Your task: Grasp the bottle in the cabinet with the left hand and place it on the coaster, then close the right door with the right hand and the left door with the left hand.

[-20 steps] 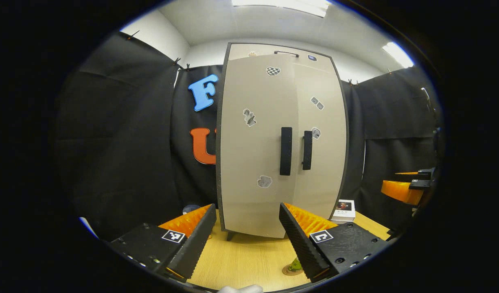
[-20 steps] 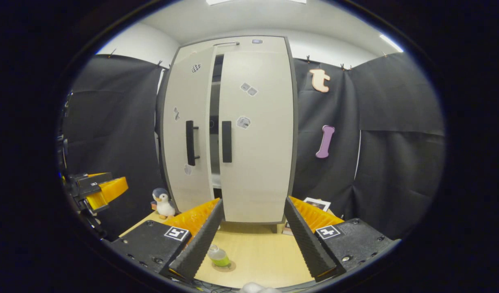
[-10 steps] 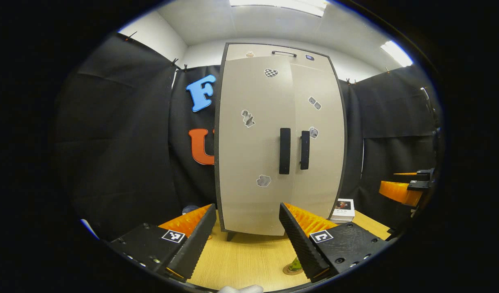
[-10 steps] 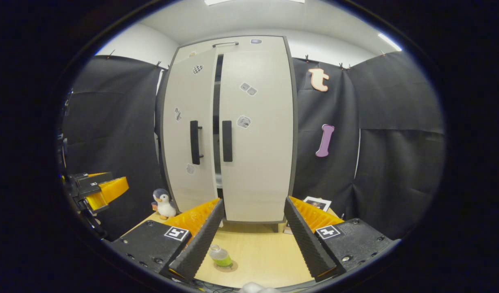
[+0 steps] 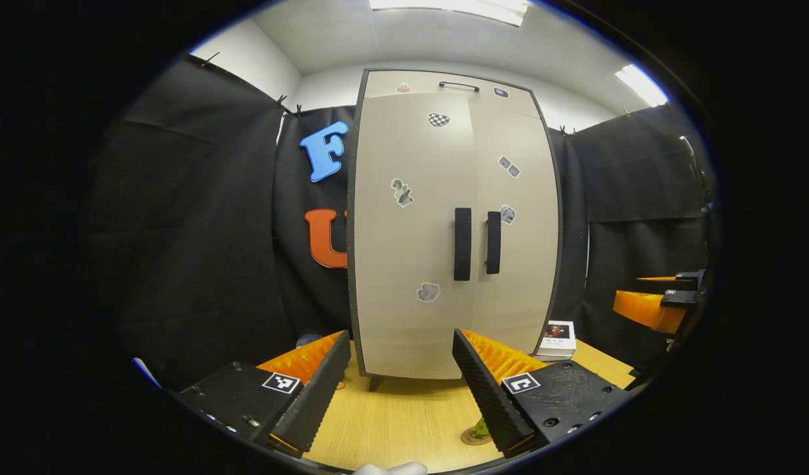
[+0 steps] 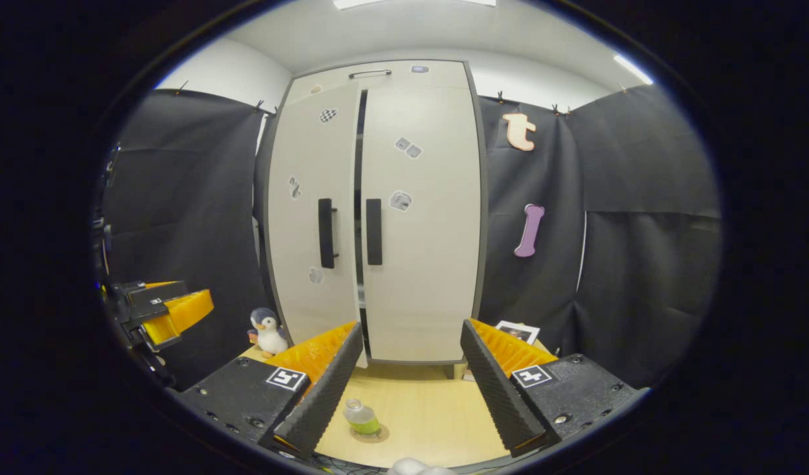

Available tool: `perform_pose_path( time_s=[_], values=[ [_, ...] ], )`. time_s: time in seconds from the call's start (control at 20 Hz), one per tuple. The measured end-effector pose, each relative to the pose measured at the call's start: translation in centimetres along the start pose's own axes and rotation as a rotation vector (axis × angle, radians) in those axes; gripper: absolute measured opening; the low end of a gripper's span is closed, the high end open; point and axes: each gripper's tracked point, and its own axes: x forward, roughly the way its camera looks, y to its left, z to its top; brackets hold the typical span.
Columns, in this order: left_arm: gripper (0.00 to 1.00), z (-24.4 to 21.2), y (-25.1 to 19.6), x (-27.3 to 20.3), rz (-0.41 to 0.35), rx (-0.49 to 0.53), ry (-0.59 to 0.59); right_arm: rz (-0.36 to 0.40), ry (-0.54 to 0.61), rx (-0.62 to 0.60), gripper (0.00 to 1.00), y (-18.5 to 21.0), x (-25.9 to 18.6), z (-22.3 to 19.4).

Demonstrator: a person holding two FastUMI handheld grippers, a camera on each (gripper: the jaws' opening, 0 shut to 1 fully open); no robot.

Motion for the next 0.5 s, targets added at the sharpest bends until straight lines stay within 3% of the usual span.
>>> perform_pose_path(
  time_s=[0.5],
  values=[
    [0.95,-0.03,1.04,0.26,0.02,-0.005,-0.002,0.005,-0.005,0.0,0.94,0.63,0.44,0.1]
  ],
)
